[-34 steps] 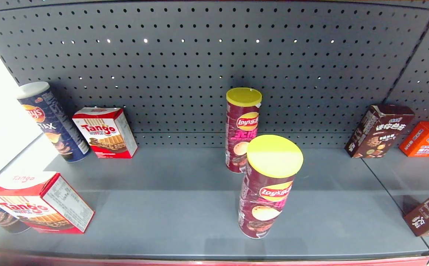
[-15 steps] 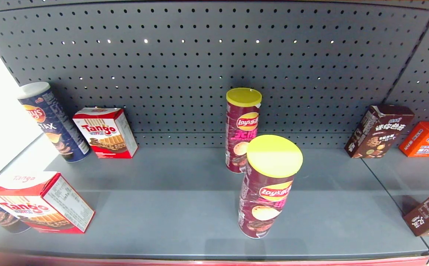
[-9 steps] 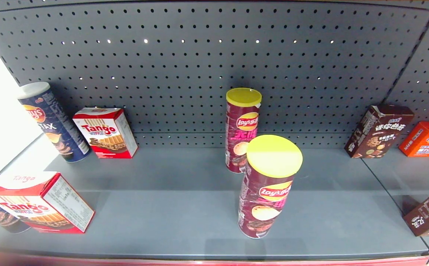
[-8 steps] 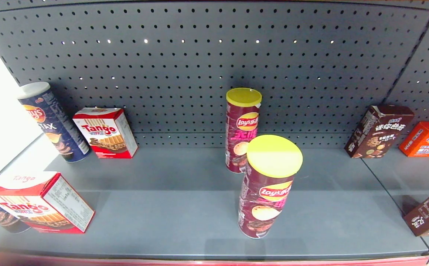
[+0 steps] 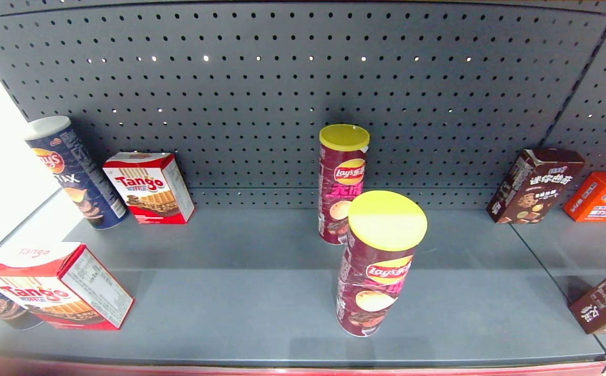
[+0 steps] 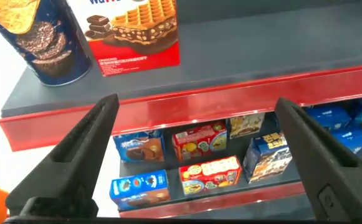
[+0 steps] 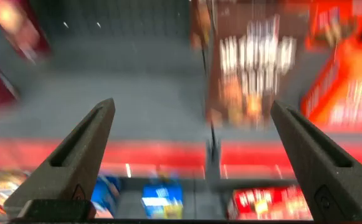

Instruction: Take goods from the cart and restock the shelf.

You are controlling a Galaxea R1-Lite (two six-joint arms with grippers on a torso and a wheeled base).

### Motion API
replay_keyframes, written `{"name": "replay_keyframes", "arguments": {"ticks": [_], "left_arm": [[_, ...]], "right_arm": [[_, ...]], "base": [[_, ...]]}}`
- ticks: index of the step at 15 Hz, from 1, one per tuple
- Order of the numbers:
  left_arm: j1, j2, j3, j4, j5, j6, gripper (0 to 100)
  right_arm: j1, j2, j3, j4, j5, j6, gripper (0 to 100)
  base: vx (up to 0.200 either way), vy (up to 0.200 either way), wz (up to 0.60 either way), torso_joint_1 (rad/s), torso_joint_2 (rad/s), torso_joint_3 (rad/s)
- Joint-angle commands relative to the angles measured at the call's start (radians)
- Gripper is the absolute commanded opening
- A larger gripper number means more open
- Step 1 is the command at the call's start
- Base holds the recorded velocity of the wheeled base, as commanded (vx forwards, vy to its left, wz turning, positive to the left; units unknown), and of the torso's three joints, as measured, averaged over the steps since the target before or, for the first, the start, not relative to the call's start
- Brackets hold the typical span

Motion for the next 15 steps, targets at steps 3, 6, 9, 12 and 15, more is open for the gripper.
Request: {"name": "replay_keyframes", "arguments": {"ticks": [3, 6, 9, 12, 15], "left_arm": [[0.000, 0.003, 0.000, 0.000, -0.001, -0.001, 100], [0.000, 0.003, 0.000, 0.000, -0.001, -0.001, 100], [0.000, 0.003, 0.000, 0.000, 0.001, -0.003, 100], [0.000, 0.003, 0.000, 0.000, 0.006, -0.012, 100], [0.000, 0.003, 0.000, 0.000, 0.004, -0.010, 100]], "right_arm": [[0.202, 0.510, -0.321, -0.033, 0.084, -0.098, 100], [0.353, 0.667, -0.321, -0.073, 0.076, -0.147, 100], [0.420, 0.851, -0.306, -0.219, 0.076, -0.147, 100], [0.468, 0.975, -0.303, -0.309, 0.073, -0.150, 100], [0.540, 1.046, -0.312, -0.314, 0.072, -0.160, 100]], "base": [[0.000, 0.000, 0.00, 0.000, 0.00, 0.000], [0.000, 0.000, 0.00, 0.000, 0.00, 0.000], [0.000, 0.000, 0.00, 0.000, 0.00, 0.000], [0.000, 0.000, 0.00, 0.000, 0.00, 0.000], [0.000, 0.000, 0.00, 0.000, 0.00, 0.000]]}}
